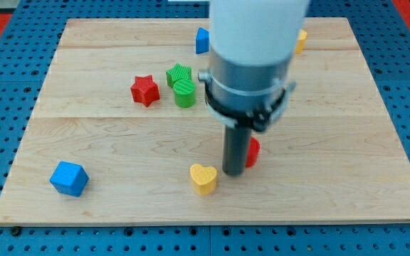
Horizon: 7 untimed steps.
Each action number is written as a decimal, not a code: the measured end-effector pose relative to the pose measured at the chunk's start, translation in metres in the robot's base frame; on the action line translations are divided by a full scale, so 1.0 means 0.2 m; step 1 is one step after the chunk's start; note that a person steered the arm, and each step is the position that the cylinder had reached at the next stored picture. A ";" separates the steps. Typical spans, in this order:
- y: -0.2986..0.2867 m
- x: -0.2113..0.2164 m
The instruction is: Place the red circle towards the bottom left of the green circle
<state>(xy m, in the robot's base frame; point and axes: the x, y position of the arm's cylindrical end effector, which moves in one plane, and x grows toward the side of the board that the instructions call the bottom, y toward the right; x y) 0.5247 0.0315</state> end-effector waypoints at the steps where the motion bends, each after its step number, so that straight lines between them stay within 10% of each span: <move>1: 0.20 -0.04; 2: 0.22 0.10; 4: 0.37 -0.36; 7: 0.54 -0.13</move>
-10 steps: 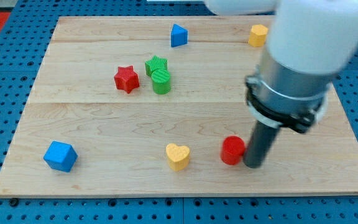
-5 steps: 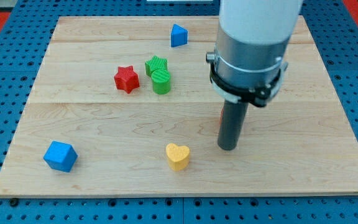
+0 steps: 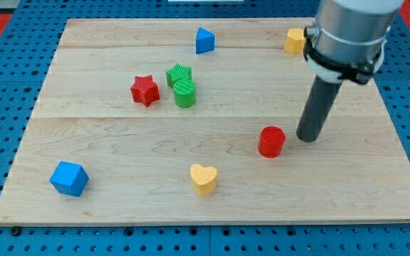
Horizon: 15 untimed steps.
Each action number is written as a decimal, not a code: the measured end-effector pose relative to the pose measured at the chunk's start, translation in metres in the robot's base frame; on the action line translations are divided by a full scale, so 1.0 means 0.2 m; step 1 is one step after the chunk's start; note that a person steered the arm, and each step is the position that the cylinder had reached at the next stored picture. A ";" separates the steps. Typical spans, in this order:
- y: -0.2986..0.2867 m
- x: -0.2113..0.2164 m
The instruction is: Place the red circle towards the bottom left of the green circle
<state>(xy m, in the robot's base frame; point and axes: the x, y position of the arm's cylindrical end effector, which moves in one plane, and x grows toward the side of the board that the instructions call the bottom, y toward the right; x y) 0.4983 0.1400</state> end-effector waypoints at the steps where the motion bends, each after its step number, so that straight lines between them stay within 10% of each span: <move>1: -0.16 0.01; 3: -0.15 0.24; 9: -0.60 -0.33; 10: -0.27 -0.39; 13: -0.41 0.19; 15: -0.41 -0.01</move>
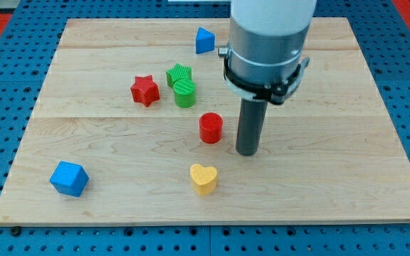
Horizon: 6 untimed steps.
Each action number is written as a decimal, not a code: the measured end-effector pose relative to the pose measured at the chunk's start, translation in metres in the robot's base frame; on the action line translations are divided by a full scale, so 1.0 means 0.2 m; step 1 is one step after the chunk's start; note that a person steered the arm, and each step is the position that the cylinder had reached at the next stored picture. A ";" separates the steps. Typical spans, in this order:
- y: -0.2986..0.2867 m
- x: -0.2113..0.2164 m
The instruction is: Place the red circle towards the bottom left of the green circle
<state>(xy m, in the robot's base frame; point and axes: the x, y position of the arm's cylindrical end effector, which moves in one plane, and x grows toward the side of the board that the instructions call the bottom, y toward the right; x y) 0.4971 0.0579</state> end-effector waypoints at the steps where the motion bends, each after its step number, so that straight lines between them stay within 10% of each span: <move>1: -0.10 -0.14; 6: -0.69 -0.17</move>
